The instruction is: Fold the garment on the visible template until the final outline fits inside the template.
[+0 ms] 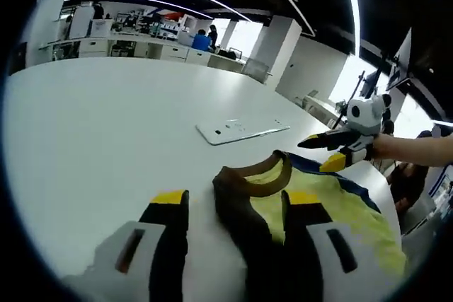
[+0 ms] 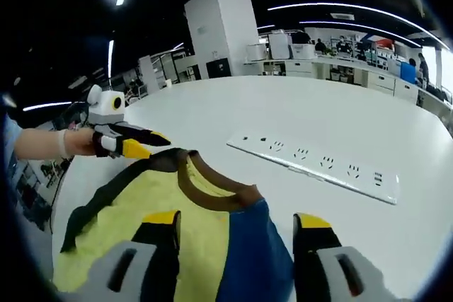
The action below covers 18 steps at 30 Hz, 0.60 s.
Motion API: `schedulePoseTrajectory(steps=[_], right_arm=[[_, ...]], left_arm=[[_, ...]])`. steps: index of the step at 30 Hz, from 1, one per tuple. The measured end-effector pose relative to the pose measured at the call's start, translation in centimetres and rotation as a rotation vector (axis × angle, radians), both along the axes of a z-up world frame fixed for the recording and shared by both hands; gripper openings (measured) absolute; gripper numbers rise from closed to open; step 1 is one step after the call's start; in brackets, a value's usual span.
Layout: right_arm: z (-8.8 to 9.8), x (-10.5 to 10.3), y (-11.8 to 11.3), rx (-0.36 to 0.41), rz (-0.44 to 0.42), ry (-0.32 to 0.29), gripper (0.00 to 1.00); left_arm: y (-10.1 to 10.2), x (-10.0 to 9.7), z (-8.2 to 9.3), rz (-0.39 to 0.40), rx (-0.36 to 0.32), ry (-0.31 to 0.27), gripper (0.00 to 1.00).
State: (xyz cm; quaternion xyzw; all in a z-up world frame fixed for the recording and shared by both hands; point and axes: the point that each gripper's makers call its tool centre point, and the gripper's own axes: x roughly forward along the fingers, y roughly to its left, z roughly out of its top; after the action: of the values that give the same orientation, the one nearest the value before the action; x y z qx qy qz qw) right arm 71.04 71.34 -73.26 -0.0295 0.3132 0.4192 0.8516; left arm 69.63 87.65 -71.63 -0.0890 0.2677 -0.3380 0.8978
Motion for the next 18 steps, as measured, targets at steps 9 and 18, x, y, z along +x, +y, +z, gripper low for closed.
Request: schedulePoseTrajectory(steps=[9, 18], right_arm=[[0.8, -2.2, -0.2, 0.004, -0.003, -0.005, 0.97], [1.9, -5.4, -1.3, -0.007, -0.012, -0.001, 0.95]], left_arm=[[-1.0, -2.0, 1.4, -0.065, 0.014, -0.015, 0.96], [0.0, -3.4, 3.4, -0.066, -0.006, -0.025, 0.95]])
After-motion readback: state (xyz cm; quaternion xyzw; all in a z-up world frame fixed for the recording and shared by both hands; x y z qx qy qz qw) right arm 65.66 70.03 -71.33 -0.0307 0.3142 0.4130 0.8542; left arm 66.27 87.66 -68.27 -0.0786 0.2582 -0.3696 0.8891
